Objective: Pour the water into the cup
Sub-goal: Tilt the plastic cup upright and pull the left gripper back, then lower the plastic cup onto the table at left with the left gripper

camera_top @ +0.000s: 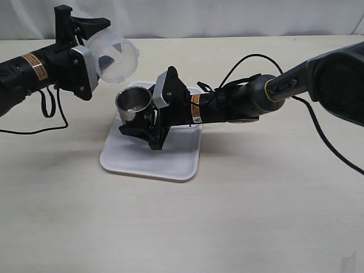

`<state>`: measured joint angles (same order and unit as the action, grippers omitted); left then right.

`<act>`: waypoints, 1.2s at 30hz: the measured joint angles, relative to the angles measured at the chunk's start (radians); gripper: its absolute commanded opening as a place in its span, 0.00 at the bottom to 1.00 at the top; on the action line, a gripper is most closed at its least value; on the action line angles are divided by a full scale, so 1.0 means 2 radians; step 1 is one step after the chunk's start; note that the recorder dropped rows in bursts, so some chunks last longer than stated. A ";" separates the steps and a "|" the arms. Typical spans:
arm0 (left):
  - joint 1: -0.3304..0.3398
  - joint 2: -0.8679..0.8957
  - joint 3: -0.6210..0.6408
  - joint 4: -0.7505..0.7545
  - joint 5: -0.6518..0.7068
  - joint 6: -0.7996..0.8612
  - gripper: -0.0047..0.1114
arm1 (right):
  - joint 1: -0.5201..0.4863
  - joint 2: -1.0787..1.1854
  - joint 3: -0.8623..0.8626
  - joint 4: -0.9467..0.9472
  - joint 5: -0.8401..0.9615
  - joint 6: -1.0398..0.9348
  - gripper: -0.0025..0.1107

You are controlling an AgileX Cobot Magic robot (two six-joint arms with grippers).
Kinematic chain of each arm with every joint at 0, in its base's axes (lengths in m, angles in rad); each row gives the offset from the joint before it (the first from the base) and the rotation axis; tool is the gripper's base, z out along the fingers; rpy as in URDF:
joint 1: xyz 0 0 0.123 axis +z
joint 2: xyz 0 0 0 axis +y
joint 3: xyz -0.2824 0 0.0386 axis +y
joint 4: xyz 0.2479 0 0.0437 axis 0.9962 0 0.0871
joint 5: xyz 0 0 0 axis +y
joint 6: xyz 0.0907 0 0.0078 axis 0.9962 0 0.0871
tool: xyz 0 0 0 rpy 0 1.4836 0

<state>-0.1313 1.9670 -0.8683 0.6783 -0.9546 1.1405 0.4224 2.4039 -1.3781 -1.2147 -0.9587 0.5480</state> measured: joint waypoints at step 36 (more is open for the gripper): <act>0.048 0.155 -0.120 -0.185 0.029 -0.650 0.04 | -0.021 0.000 0.000 0.003 -0.002 -0.004 0.06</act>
<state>-0.0354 2.2765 -1.1078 0.3087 -0.8970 -0.1586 0.3810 2.4039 -1.3781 -1.2087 -0.9620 0.5399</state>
